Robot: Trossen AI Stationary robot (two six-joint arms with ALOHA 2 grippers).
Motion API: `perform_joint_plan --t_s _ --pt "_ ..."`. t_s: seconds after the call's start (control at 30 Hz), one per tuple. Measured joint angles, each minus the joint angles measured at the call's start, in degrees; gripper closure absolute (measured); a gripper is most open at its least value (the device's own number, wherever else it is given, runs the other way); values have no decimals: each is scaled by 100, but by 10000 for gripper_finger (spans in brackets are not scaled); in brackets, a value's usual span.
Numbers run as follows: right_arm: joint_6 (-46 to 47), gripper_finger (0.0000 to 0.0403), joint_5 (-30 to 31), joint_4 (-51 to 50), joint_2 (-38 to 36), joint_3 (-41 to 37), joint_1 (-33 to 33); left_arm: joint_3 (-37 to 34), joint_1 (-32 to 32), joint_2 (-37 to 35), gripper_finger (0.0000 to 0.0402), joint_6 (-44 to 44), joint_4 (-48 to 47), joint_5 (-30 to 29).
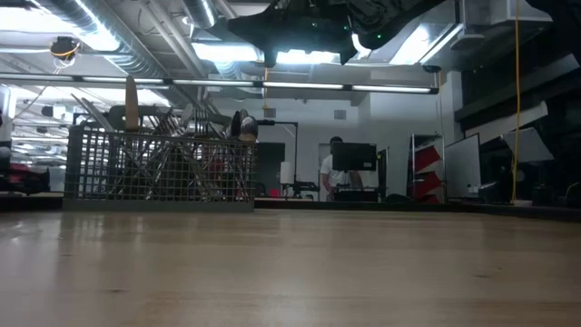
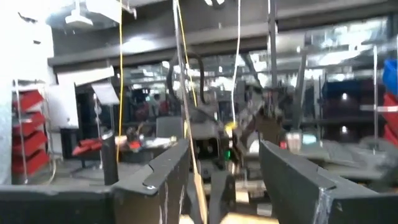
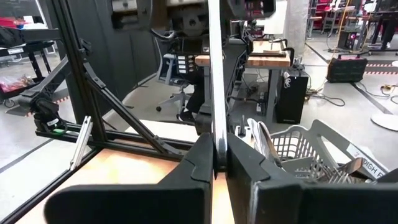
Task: Sort silverware
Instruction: Put the silver table knife into the silverware rack
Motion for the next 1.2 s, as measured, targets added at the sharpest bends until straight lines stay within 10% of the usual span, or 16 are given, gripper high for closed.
perform_joint_plan --t_s 1.2 --pt "-10 379 -97 7 0 0 0 0 0 92 218 517 878 -149"
